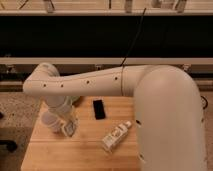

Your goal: Place the white sponge in the ceramic cup

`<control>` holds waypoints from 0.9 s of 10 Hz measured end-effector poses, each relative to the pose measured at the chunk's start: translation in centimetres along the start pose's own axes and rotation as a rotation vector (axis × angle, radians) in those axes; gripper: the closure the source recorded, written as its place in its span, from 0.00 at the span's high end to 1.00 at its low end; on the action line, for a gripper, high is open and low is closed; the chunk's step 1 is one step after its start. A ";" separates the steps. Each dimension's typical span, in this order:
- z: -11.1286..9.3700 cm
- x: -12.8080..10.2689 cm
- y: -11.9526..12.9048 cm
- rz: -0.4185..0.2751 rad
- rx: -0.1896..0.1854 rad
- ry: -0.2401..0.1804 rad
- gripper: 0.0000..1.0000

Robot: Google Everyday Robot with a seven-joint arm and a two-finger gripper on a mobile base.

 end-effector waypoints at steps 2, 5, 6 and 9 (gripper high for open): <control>-0.8 0.7 -2.0 -0.026 0.024 0.007 0.01; -2.1 1.6 -5.0 -0.071 0.054 0.020 0.01; -2.6 1.9 -5.8 -0.085 0.061 0.027 0.01; -4.0 2.8 -8.0 -0.128 0.071 0.048 0.01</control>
